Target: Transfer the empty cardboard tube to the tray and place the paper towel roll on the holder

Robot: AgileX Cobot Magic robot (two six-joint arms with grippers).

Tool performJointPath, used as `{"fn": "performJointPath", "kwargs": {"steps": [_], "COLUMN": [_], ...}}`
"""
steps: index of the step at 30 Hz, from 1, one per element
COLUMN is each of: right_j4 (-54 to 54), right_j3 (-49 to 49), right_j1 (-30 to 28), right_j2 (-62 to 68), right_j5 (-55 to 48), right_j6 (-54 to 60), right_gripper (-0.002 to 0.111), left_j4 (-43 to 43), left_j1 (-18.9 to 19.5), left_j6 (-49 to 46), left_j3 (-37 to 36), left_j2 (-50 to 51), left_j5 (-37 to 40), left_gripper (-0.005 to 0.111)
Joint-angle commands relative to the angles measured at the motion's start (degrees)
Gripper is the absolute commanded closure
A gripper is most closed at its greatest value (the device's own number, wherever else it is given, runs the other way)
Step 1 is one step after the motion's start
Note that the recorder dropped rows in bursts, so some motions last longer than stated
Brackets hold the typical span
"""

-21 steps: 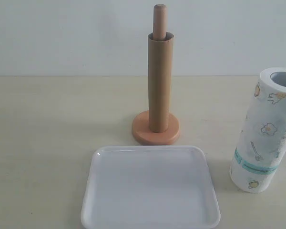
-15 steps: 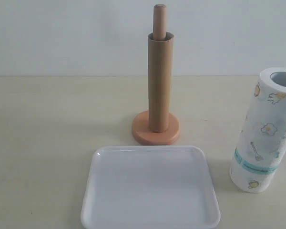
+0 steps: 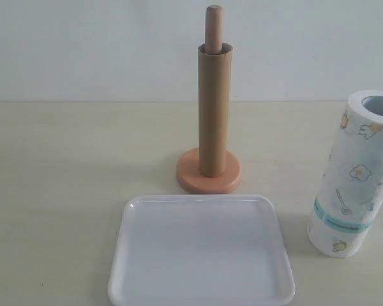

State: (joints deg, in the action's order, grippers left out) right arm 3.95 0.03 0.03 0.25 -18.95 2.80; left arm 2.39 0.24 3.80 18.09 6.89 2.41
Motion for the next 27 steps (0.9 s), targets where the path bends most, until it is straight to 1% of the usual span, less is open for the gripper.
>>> {"fn": "performJointPath", "kwargs": {"steps": [1,3,4,7,11,13,15,16,18,21,23,25,27], "right_j4": [0.16,0.16,0.16,0.16,0.16,0.16,0.16,0.16,0.16,0.16,0.16,0.16,0.16], "right_j3": [-0.03,-0.03,-0.03,-0.03,-0.03,-0.03,-0.03,-0.03,-0.03,-0.03,-0.03,-0.03,-0.03], "right_j1": [0.12,0.12,0.12,0.12,0.12,0.12,0.12,0.12,0.12,0.12,0.12,0.12,0.12], "right_j2": [-0.25,-0.25,-0.25,-0.25,-0.25,-0.25,-0.25,-0.25,-0.25,-0.25,-0.25,-0.25,-0.25], "right_j5": [0.25,0.25,0.25,0.25,0.25,0.25,0.25,0.25,0.25,0.25,0.25,0.25,0.25], "right_j6": [0.19,0.31,0.31,0.14,0.29,0.29,0.0,0.0,0.0,0.42,0.42,0.17,0.17], "right_gripper": [0.108,0.108,0.108,0.108,0.108,0.108,0.108,0.108,0.108,0.108,0.108,0.108,0.108], "left_j4": [-0.03,-0.03,-0.03,-0.03,-0.66,-0.71,-0.84,-1.43,-4.1,-7.89,-7.77,-6.99,-3.93], "left_j1": [-0.13,-0.13,-0.13,-0.13,-0.13,-0.13,-0.13,-0.13,-0.27,-3.37,-6.45,-9.11,-12.54], "left_j6": [0.01,0.03,0.03,0.03,0.03,0.03,0.03,0.03,0.03,0.03,-0.31,-1.79,-1.92], "left_j3": [10.33,12.93,13.49,13.92,13.92,13.92,13.92,13.92,13.92,13.92,13.92,13.92,13.92], "left_j2": [9.51,13.67,15.35,20.03,21.48,21.48,21.91,22.51,24.59,28.8,31.57,33.37,35.53], "left_j5": [18.15,23.04,23.4,20.07,15.48,14.47,10.46,7.29,2.48,1.1,-2.41,-7.51,-12.92], "left_gripper": [0.103,0.103,0.103,0.103,0.103,0.103,0.103,0.103,0.103,0.103,0.103,0.103,0.103]}}
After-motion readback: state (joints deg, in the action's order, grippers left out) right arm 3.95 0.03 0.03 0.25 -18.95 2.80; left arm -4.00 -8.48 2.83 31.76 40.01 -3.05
